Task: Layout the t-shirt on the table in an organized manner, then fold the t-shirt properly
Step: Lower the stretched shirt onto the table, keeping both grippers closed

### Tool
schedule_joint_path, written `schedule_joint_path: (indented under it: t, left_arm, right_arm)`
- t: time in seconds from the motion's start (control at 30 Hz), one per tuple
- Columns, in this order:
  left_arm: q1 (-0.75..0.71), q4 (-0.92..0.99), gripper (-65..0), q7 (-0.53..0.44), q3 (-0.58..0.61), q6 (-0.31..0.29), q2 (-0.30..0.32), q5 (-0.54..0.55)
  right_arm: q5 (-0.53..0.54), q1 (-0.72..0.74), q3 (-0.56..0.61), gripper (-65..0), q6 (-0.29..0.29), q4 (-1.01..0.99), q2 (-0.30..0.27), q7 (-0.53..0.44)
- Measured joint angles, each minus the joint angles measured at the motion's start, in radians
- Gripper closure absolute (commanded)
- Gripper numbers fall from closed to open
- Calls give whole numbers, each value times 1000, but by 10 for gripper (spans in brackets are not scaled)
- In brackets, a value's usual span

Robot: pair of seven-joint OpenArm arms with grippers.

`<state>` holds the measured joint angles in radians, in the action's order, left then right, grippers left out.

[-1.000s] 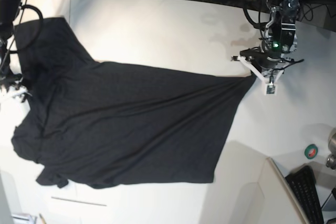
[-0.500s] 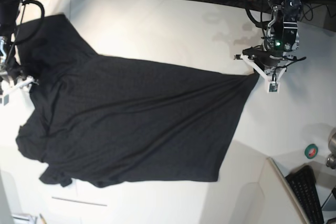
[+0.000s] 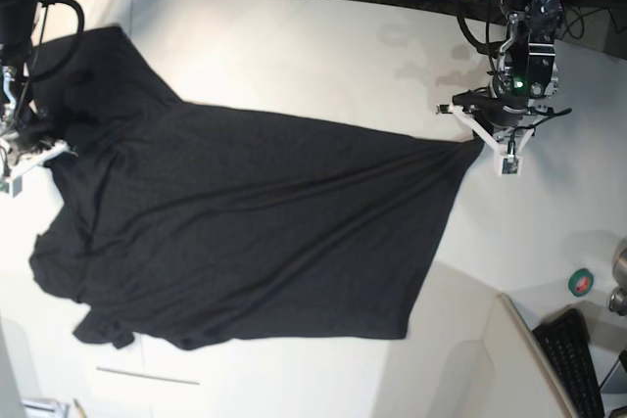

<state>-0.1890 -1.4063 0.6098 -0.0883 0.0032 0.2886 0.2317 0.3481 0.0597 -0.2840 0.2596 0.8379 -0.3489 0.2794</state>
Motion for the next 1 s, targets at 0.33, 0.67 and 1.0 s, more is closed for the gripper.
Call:
schedule_joint_path:
  t: [0.33,0.67,1.0]
  left_arm:
    - [-32,-5,0,-1,-4,0,-1,0]
    - [-38,-5,0,0,0,0,-6,0]
    - [-36,-5,0,0,-3,0,-3,0]
  right_arm:
    - [-19,-263,-218,0,-8,299,94,74]
    - [-12,-311,-227,0,-106,364,121,65]
    - [-8,-321,-383,-485,-101,490,202,75]
